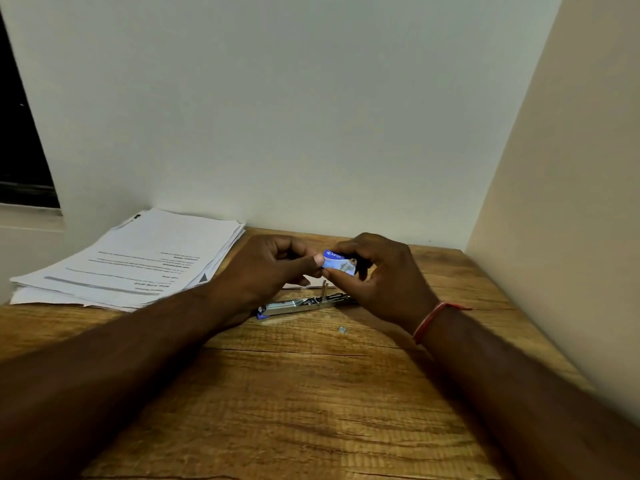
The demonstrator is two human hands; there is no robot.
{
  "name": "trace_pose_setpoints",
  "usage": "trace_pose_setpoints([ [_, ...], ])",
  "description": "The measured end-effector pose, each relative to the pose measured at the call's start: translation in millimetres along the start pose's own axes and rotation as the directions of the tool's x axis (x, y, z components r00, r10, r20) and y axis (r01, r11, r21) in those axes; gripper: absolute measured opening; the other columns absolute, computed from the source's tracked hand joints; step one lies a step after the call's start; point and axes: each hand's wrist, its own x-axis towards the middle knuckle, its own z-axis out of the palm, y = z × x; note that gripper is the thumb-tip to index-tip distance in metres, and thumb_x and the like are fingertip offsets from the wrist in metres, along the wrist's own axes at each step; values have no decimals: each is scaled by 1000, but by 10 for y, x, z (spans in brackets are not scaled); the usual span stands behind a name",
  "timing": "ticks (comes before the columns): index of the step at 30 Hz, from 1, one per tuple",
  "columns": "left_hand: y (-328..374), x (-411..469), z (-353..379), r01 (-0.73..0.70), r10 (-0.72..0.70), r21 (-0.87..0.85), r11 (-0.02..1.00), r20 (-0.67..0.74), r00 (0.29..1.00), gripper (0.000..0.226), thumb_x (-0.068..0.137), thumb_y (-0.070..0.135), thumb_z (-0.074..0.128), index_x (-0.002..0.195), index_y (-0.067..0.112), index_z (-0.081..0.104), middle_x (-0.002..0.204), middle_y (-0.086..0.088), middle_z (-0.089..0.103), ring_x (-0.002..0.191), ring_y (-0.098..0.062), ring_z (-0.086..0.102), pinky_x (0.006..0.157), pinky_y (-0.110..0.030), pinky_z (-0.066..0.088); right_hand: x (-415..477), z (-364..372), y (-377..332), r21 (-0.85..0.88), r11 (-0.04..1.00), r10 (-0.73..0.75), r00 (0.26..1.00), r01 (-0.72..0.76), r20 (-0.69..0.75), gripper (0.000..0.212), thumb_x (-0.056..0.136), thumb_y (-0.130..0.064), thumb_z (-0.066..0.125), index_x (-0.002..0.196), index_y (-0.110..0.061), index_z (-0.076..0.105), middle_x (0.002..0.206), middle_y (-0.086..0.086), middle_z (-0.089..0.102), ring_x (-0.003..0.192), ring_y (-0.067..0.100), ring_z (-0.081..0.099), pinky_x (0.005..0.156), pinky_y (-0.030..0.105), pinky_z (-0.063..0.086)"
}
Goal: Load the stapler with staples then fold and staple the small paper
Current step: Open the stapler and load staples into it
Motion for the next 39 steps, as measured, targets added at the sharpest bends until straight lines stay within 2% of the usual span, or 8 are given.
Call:
trace_pose_setpoints([
  [4,26,8,0,103,-99,-89,991,46,994,21,102,21,82,107,1,83,107,-18,86,95,-25,81,82,-29,67,-4,19,-18,2,1000,-7,1000,7,-5,36,91,-38,88,121,-18,82,101,-7,78,85,2,67,72,16,54],
  [10,38,-4,1,131,-126,-63,989,82,989,14,101,21,82,101,8,86,104,-15,86,91,-19,79,85,-33,67,-18,49,-78,24,1000,-9,1000,9,-5,37,92,-42,87,121,-19,82,103,-8,78,92,6,71,78,26,58],
  [15,55,-13,3,158,-152,-94,983,66,986,16,101,18,82,100,2,84,101,-21,85,86,-20,79,79,-29,67,-6,65,-95,53,999,-10,1000,9,11,38,90,-41,90,123,-22,83,104,-10,79,92,6,72,78,30,60],
  [21,55,30,-26,248,-241,-232,941,59,969,41,99,16,83,120,-17,71,112,-26,84,107,-32,85,82,-30,70,-5,-56,2,194,972,136,991,-135,7,51,80,-29,99,127,-22,81,107,-12,81,91,9,76,82,30,65],
  [23,64,34,-43,264,-261,-278,924,49,964,44,99,14,83,122,-20,67,113,-26,84,105,-31,85,79,-30,72,-3,-82,32,231,957,177,984,-178,23,51,78,-23,100,126,-23,82,104,-9,83,88,12,78,84,32,67],
  [29,86,14,-21,265,-264,-305,915,43,963,23,93,8,86,103,-7,72,112,-32,82,103,-34,86,86,-36,72,-3,-38,43,254,939,233,972,-233,28,46,74,-21,102,116,-25,85,99,-6,84,86,13,81,83,39,69],
  [33,83,16,-4,277,-282,-329,903,31,959,16,93,4,85,93,-4,71,111,-32,82,102,-38,86,91,-42,71,4,-57,20,263,945,198,980,-195,15,44,74,-17,101,112,-32,83,98,-6,84,86,12,81,83,36,69],
  [39,139,25,-5,290,-299,-379,879,35,954,15,104,5,75,94,0,64,114,-35,81,110,-46,82,93,-48,69,12,-99,12,229,956,182,983,-183,27,38,79,-21,98,115,-22,85,101,-7,84,90,11,81,82,33,68],
])
